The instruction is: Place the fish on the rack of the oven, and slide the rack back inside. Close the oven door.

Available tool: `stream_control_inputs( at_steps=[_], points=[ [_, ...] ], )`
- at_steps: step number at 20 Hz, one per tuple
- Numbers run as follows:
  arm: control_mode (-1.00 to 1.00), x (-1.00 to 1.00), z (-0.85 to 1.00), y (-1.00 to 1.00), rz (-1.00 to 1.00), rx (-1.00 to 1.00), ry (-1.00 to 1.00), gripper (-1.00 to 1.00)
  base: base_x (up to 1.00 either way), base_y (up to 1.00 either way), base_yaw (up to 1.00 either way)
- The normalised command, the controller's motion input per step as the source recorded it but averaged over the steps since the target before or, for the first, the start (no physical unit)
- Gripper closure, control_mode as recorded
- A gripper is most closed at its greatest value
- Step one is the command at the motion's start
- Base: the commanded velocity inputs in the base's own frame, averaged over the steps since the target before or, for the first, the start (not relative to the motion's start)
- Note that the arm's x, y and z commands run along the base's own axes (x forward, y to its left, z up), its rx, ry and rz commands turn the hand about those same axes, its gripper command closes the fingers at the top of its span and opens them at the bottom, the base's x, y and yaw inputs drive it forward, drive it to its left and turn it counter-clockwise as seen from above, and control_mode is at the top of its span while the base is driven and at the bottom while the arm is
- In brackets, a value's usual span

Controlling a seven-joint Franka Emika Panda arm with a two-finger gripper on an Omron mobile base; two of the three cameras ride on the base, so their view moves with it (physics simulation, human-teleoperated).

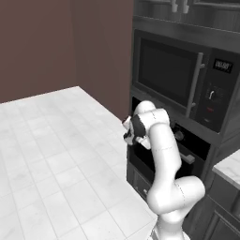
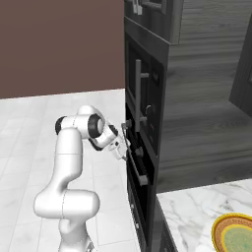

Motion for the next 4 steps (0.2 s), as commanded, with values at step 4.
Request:
stream_control_inputs(
  at_steps=[4],
  points=[
    [-1.0, -1.0, 0.14, 0.01, 0.24, -0.16, -0.64, -1.0, 0.0, 0.0, 0.0]
  ],
)
